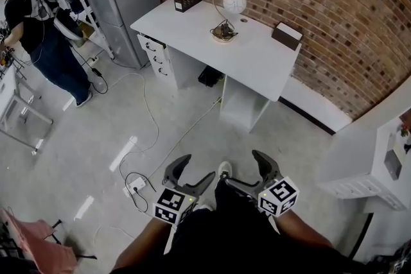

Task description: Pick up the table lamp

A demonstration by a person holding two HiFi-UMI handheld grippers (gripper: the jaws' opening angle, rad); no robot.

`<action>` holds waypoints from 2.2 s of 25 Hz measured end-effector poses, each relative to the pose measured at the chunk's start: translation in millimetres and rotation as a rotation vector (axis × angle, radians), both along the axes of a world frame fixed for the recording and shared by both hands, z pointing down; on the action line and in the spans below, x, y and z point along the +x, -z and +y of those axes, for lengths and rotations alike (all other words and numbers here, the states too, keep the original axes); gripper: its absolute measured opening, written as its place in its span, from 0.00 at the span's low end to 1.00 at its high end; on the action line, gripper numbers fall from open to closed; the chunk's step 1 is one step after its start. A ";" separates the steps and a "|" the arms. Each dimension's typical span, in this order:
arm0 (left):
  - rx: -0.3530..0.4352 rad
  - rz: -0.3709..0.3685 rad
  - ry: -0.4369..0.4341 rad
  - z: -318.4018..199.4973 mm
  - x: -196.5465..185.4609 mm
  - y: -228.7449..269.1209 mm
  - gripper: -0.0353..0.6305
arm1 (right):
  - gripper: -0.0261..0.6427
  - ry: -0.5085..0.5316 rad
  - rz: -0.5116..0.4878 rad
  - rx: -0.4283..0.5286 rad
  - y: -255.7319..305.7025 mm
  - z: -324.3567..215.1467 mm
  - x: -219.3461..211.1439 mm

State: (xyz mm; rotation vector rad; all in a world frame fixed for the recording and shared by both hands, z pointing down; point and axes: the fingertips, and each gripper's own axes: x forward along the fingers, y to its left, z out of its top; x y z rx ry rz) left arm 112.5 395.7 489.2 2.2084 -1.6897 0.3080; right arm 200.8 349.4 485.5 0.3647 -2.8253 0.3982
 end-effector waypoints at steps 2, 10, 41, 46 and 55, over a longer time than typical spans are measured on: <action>-0.010 -0.010 0.007 -15.7 -10.9 -1.3 0.58 | 0.83 0.008 -0.014 -0.008 -1.8 -20.7 -14.7; 0.026 -0.048 0.042 -120.3 -66.4 25.8 0.58 | 0.82 0.038 -0.082 -0.004 22.7 -127.0 -73.0; -0.057 -0.068 0.004 -344.9 -116.7 6.1 0.58 | 0.78 0.034 -0.105 -0.068 2.8 -349.4 -129.3; -0.041 -0.056 -0.039 -374.8 -139.8 3.7 0.58 | 0.78 -0.005 -0.087 -0.061 -4.0 -373.4 -150.8; 0.021 -0.027 -0.105 -446.8 -230.3 19.8 0.58 | 0.78 -0.088 -0.042 -0.024 6.9 -431.8 -230.5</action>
